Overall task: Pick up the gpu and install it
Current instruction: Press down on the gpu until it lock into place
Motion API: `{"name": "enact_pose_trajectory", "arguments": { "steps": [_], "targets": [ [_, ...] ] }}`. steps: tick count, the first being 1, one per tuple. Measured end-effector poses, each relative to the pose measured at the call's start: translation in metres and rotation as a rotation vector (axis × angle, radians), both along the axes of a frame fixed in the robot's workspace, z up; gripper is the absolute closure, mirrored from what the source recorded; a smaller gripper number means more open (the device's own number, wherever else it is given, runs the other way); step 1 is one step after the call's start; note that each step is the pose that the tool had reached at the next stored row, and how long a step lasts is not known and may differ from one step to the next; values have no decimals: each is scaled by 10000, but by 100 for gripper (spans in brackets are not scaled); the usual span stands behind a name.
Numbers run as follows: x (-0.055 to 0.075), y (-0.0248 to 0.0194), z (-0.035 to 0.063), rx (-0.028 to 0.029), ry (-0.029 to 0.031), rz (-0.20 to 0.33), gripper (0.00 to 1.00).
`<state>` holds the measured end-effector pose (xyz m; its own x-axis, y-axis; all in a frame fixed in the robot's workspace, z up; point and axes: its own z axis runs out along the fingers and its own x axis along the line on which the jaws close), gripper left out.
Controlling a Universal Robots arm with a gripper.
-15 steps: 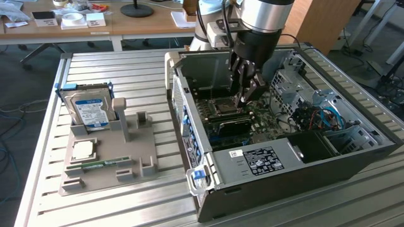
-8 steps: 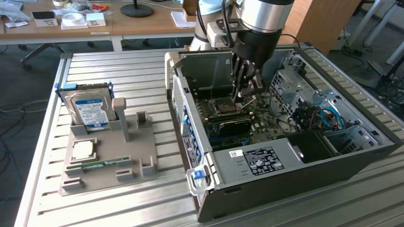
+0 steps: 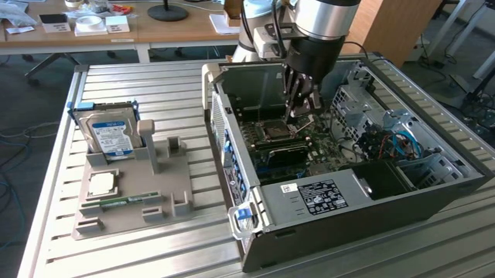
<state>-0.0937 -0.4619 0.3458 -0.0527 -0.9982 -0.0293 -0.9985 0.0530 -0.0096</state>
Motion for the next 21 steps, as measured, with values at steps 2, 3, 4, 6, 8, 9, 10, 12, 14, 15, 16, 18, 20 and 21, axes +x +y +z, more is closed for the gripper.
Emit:
{"name": "enact_pose_trajectory", "arguments": {
  "steps": [2,3,4,6,8,9,10,12,14,15,16,18,20,21],
  "targets": [
    [0,0,0,0,0,0,89],
    [0,0,0,0,0,0,89],
    [0,0,0,0,0,0,89],
    [0,1,0,-16,0,-1,89],
    [-1,17,-3,-138,1,-2,89],
    [0,30,-9,-172,0,0,89],
    [0,47,-16,-194,0,-2,89],
    [0,70,-46,-210,0,-9,89],
    [0,80,-82,-209,0,-12,89],
    [0,84,-100,-210,0,-14,89],
    [0,86,-119,-210,0,-16,89],
    [0,87,-155,-210,0,-18,89],
    [0,87,-191,-210,0,-19,89],
    [0,87,-209,-209,0,-19,89]
  ]
}}
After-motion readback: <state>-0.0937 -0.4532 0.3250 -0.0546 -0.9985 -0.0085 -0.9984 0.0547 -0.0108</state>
